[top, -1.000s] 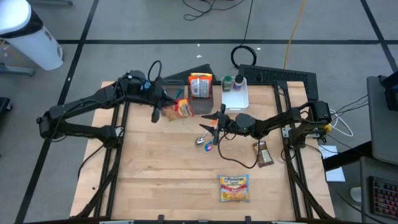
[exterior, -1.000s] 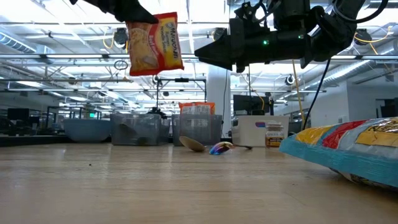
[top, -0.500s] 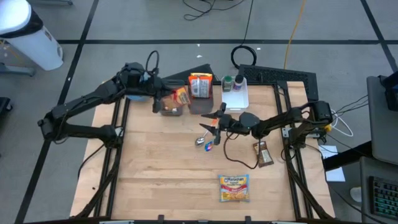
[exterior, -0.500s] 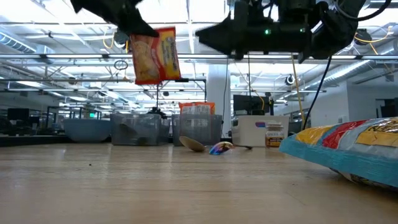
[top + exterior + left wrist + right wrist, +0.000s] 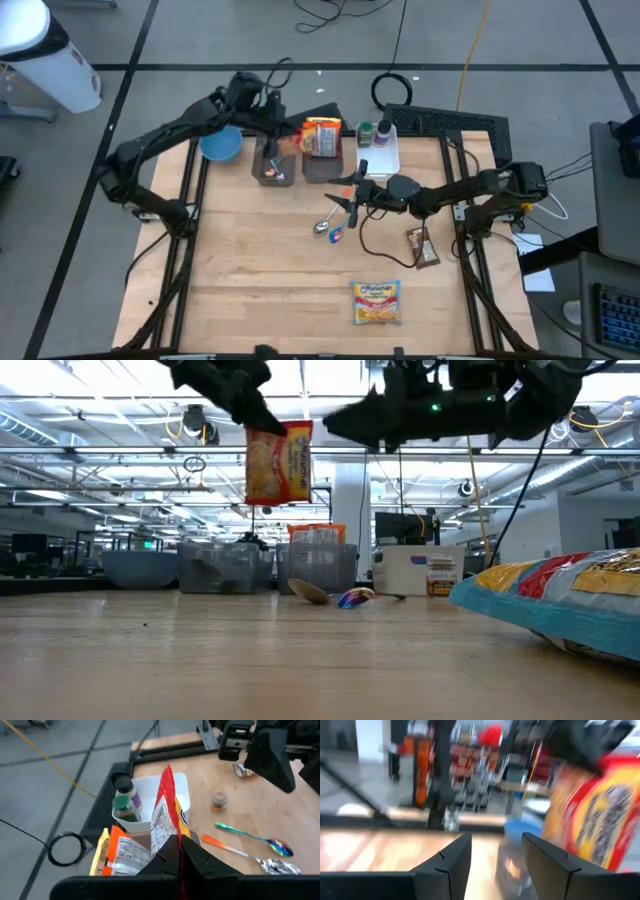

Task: Pick & Place Food Item
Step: Put the red noodle pack into the right black bin

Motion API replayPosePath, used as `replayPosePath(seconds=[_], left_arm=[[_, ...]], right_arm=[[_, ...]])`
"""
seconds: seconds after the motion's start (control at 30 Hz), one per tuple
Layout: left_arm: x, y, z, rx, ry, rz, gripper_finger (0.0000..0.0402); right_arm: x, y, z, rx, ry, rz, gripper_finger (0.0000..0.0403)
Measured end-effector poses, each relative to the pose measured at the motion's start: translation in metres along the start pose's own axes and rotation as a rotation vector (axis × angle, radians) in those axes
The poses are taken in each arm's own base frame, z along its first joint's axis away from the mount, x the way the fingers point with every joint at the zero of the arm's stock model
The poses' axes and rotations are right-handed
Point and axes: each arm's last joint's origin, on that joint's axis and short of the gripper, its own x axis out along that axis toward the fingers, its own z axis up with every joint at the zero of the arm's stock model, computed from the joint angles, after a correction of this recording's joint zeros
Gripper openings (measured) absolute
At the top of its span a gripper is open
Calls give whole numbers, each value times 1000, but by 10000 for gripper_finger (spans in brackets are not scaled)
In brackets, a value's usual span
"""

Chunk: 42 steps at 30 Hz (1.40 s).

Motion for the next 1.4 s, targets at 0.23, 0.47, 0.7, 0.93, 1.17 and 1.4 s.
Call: replayPosePath(seconds=[0.23,0.47,0.7,0.93,1.17,1.4], left_arm=[[32,31,5,19,67,-63,1],[50,58,-10,18,0,-98,1],[60,69,-22,0,-20,-125,1],[78,74,-32,-11,-38,-154,1],[85,77,-39,-26,-38,-172,1],[99,78,-49,-48,-33,-199,1]], right_arm=[[-14,-2,0,20,194,23,168],[-25,-2,-14,41,225,24,165],[-63,-14,-43,179,44,-48,164],[-91,-20,-63,289,3,-80,164],[-92,-20,-62,294,-4,-81,164],[-92,-20,-62,295,-9,-80,164]])
